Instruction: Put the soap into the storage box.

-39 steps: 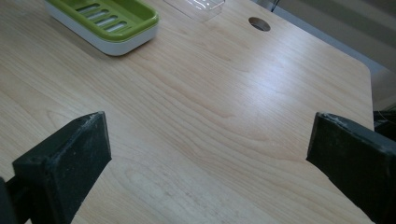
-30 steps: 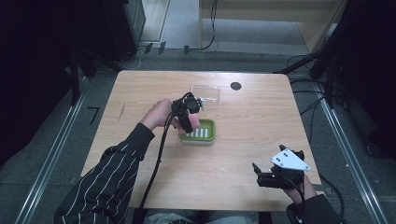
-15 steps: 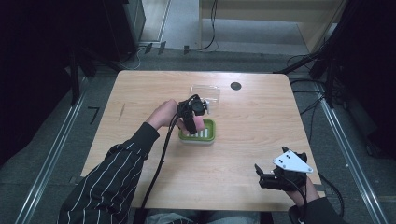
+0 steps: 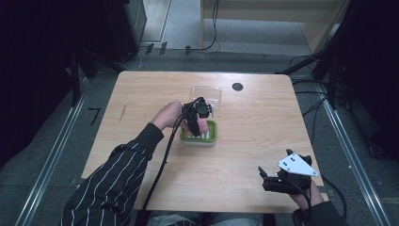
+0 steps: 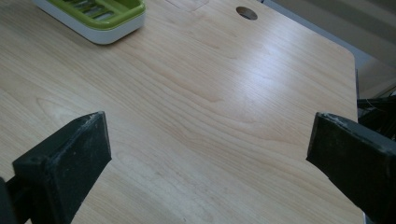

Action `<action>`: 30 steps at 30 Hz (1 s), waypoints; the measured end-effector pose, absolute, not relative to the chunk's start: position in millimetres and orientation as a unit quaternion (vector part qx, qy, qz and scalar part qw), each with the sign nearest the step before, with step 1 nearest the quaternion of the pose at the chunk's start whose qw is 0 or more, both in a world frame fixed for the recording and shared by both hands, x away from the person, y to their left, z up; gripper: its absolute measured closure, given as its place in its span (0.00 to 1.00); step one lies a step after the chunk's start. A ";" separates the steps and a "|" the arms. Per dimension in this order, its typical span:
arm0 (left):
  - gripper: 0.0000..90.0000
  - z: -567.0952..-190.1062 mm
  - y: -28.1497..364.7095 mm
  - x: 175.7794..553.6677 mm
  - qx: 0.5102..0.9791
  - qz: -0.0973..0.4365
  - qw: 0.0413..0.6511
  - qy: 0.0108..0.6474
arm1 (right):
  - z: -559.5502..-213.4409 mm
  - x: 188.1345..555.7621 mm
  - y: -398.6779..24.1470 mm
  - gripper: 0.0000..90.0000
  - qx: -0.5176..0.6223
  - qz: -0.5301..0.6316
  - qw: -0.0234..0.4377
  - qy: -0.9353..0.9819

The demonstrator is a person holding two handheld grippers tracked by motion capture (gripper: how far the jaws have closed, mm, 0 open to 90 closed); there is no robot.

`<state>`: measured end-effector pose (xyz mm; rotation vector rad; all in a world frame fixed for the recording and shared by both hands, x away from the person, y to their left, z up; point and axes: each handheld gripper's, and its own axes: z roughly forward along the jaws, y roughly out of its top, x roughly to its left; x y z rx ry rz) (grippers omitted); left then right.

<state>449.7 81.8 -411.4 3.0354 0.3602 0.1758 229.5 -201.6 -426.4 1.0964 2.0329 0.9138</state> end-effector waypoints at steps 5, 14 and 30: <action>0.43 -415.1 80.3 450.6 0.991 0.055 0.041 0.114 | -426.3 228.5 -202.3 0.00 0.419 0.347 0.324 0.774; 0.43 -423.7 76.5 451.3 0.992 0.057 0.035 0.107 | -426.4 227.7 -202.9 0.00 0.418 0.347 0.325 0.774; 0.43 -435.1 73.4 454.0 0.991 0.048 0.031 0.123 | -426.4 227.6 -202.9 0.00 0.418 0.346 0.325 0.775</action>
